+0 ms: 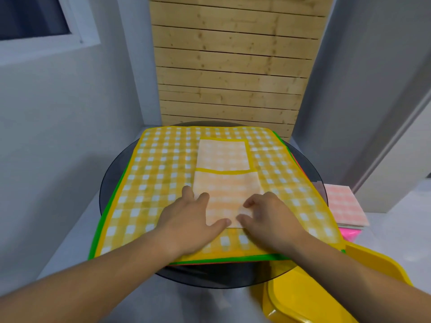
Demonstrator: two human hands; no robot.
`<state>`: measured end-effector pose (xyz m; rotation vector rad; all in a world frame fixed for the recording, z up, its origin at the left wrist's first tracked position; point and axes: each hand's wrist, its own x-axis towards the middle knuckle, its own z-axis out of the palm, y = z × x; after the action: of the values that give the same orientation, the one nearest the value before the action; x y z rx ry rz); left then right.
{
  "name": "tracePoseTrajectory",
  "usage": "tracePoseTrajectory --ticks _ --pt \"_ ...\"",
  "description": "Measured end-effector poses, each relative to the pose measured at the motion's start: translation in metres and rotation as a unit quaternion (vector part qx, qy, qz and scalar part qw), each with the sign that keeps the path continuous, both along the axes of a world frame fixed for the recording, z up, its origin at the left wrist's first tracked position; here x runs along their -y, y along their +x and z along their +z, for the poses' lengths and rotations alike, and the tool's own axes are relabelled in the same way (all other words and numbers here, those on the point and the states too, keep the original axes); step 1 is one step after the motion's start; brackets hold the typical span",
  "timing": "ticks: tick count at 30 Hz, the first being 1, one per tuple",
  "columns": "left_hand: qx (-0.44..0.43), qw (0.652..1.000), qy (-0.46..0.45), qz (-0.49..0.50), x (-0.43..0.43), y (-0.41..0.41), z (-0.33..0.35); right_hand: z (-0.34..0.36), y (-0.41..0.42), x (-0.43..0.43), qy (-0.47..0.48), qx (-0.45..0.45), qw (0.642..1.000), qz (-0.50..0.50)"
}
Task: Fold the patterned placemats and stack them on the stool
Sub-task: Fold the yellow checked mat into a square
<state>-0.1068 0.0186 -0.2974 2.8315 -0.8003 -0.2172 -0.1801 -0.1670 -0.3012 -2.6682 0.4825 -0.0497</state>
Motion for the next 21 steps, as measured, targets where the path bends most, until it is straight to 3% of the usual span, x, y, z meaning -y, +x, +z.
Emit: tracePoseTrajectory --ticks 4,8,21 --pt "0.071 0.997 0.033 0.004 0.003 -0.008 -0.011 -0.011 -0.005 -0.014 -0.102 0.013 0.995 -0.008" --pt "0.094 0.995 0.039 0.019 0.001 -0.008 -0.017 -0.017 -0.009 -0.018 -0.108 0.041 0.993 -0.024" --pt "-0.06 0.998 0.036 0.004 -0.031 0.03 -0.004 -0.004 -0.023 0.045 0.018 0.01 0.999 0.035"
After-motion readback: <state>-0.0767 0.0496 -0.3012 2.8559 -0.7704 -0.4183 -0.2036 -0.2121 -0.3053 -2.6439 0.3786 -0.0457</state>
